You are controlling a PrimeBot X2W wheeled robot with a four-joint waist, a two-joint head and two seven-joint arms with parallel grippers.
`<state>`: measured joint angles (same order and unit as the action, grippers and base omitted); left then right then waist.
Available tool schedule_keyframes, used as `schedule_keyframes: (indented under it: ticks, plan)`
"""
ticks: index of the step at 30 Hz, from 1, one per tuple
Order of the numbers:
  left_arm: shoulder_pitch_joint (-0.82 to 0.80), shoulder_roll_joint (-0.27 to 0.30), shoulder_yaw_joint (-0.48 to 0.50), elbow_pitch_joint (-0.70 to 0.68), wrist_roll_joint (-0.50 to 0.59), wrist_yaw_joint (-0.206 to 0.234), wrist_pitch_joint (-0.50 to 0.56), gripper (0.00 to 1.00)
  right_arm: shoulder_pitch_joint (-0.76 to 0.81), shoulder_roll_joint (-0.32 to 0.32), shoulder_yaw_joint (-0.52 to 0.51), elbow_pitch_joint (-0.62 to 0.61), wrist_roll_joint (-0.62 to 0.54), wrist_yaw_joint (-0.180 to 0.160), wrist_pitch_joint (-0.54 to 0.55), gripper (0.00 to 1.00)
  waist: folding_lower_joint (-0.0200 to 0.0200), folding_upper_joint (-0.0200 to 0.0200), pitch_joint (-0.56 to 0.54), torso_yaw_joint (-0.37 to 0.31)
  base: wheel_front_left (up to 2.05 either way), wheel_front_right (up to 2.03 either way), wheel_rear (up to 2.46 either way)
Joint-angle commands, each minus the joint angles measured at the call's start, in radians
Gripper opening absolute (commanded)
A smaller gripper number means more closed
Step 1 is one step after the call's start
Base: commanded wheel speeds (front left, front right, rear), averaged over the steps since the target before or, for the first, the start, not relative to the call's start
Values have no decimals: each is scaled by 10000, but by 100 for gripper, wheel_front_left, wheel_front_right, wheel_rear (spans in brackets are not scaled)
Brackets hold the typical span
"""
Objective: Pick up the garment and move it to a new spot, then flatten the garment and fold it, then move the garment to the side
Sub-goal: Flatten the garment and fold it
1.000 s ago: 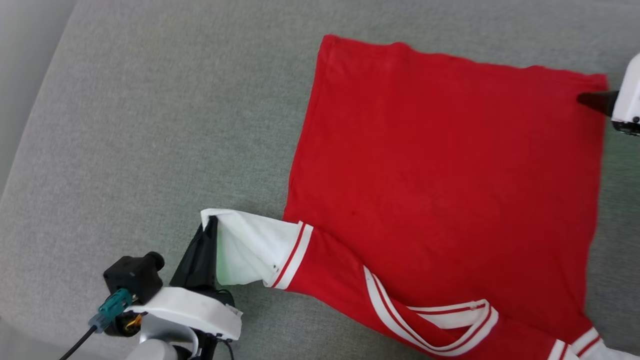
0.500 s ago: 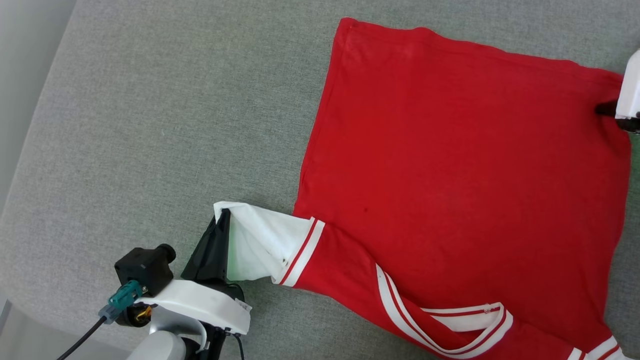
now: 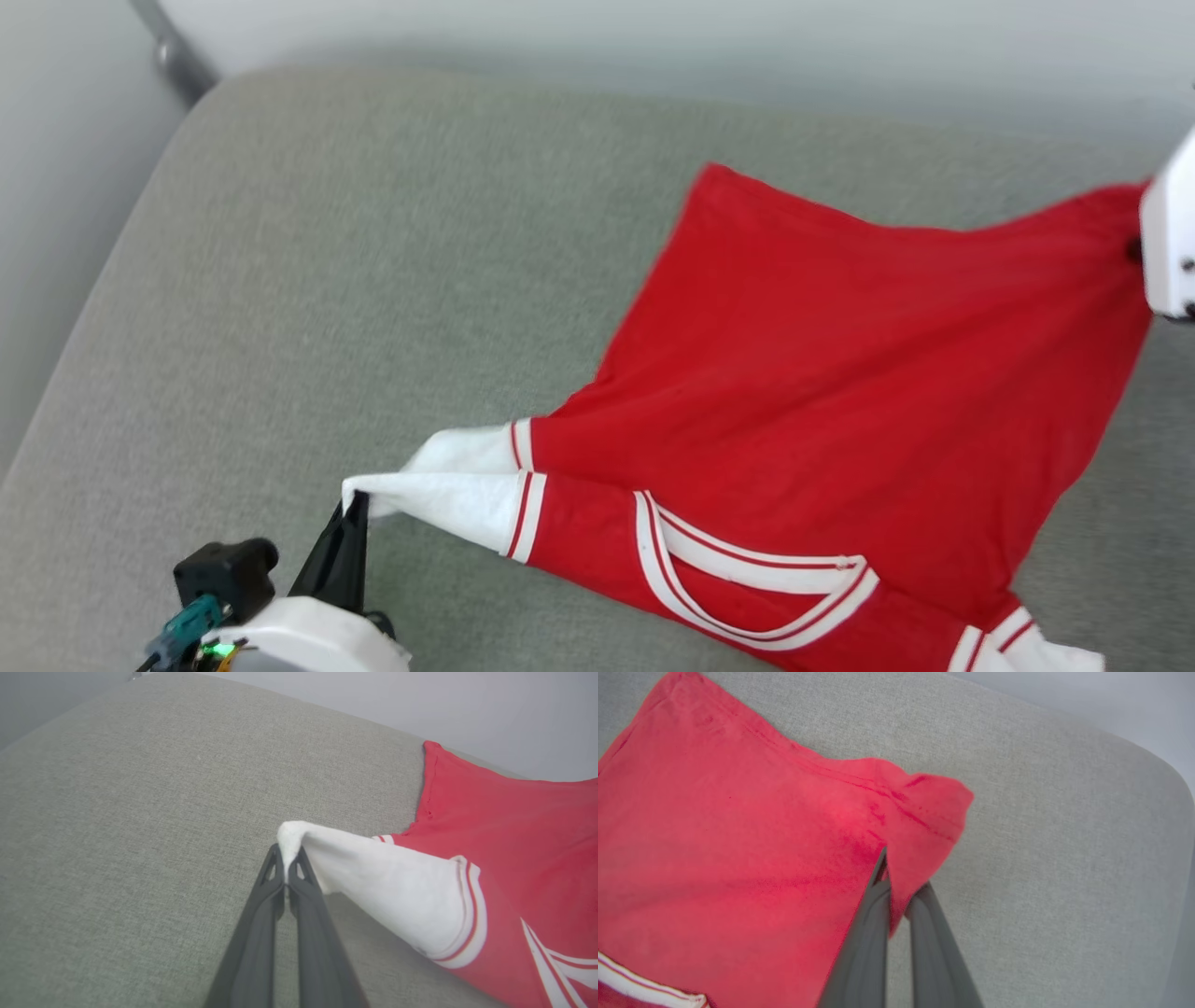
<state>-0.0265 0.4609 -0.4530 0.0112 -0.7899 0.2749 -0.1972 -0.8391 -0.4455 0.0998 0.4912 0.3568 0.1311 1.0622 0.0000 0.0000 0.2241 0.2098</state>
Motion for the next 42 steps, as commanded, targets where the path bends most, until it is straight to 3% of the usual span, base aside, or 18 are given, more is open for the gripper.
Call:
schedule_keyframes:
  ticks: [1, 7, 8, 12, 18, 19, 20, 24, 31, 34, 37, 42]
  plan:
    - [244, 84, 38, -74, -60, 98, 37, 0, 545, -395, 53, -311, 280, -7, 31, 0, 0, 0, -994, -755, 0, 0, 0]
    - [979, 267, 194, -351, -274, 358, 119, 0, 3499, -1376, -325, -1838, 1442, -7, 385, 0, 0, 0, -1820, -1651, 0, 0, 0]
    - [1182, 350, 223, -439, -282, 474, 157, 0, 4689, -1433, -734, -2176, 1593, -7, 341, 0, 0, 0, -1975, -1947, 0, 0, 0]
    - [1445, 432, 250, -595, -390, 580, 276, 0, 7101, -1099, -1517, -2601, 1631, -7, 218, 0, 0, 0, -2185, -2431, 0, 0, 0]
    - [1580, 583, 214, -672, -326, 804, 512, 0, 9567, -21, -2288, -2915, 1862, -7, -24, 0, 0, 0, -2177, -2891, 0, 0, 0]
    - [1604, 618, 229, -681, -320, 867, 546, 0, 9759, 133, -2314, -2974, 1888, -7, -104, 38, 0, 0, -2144, -2949, 0, 0, 0]
    - [1605, 659, 237, -695, -310, 909, 610, 0, 9862, 262, -2372, -3063, 1920, -7, -260, 100, 0, 0, -2117, -2988, 0, 0, 0]
    - [1620, 743, 290, -747, -334, 1045, 694, 0, 9831, 271, -2313, -3516, 1941, -7, -1092, 100, 0, 0, -2001, -3072, 0, 0, 0]
    - [1227, 909, 276, -943, -188, 1117, 851, 0, 8353, 286, -2275, -4023, 1551, -7, -4759, 100, 0, 0, -1521, -2867, 0, 0, 0]
    - [955, 953, 218, -1074, -97, 1074, 925, 0, 7517, 357, -1960, -3816, 1678, -7, -5685, 100, 0, 0, -1170, -2628, 0, 0, 0]
    - [585, 923, 110, -1194, 62, 1014, 981, 0, 6664, 303, -1371, -3516, 1764, -7, -5714, 100, 0, 0, -756, -2352, 0, 0, 0]
    - [-103, 733, -140, -1248, 312, 846, 982, 0, 5274, 337, -363, -2860, 1841, -7, -3941, 100, 0, 0, -42, -1902, 0, 0, 0]
